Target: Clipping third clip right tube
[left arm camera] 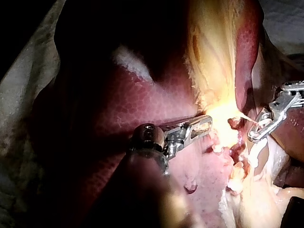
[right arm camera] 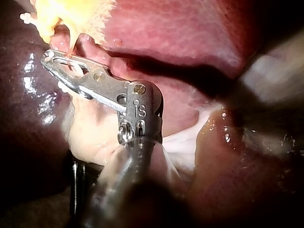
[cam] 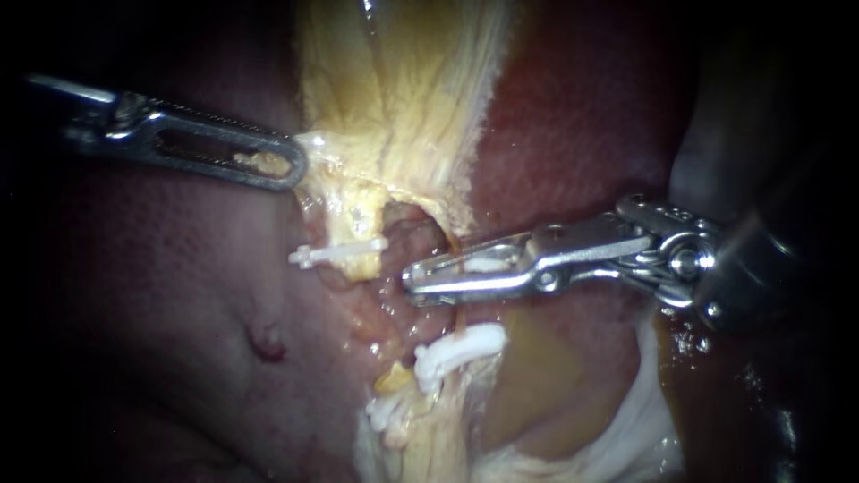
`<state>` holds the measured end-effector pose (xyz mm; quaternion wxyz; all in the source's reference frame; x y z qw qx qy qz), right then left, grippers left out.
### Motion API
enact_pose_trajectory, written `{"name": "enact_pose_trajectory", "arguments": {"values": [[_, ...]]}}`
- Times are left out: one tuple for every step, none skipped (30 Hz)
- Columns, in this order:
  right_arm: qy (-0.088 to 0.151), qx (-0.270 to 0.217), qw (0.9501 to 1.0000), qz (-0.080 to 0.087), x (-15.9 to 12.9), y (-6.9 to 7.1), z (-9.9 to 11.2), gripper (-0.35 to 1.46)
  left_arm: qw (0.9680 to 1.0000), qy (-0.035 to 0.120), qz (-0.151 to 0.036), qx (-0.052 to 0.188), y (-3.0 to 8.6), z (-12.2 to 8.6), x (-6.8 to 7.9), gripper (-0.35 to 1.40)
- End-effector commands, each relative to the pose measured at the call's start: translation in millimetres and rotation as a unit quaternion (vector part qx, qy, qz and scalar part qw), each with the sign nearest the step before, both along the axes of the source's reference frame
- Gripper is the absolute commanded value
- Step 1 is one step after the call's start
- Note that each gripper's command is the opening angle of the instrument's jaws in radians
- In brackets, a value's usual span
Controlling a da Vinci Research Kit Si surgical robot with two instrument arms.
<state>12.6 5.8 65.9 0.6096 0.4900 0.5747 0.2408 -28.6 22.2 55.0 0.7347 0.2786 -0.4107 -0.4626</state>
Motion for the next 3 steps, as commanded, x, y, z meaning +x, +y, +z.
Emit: {"name": "enact_pose_trajectory", "arguments": {"values": [[0.000,0.000,1.0000,0.000,0.0,0.0,0.1,-0.35,1.0000,0.000,0.000,0.000,0.0,0.0,0.0,-0.35],[0.001,0.000,1.0000,-0.001,0.0,0.0,0.1,-0.35,1.0000,0.000,0.000,0.000,0.0,0.0,-0.1,-0.35],[0.001,0.000,1.0000,-0.001,0.1,0.0,0.1,-0.35,1.0000,0.000,0.000,0.000,0.0,0.0,-0.1,-0.35]]}}
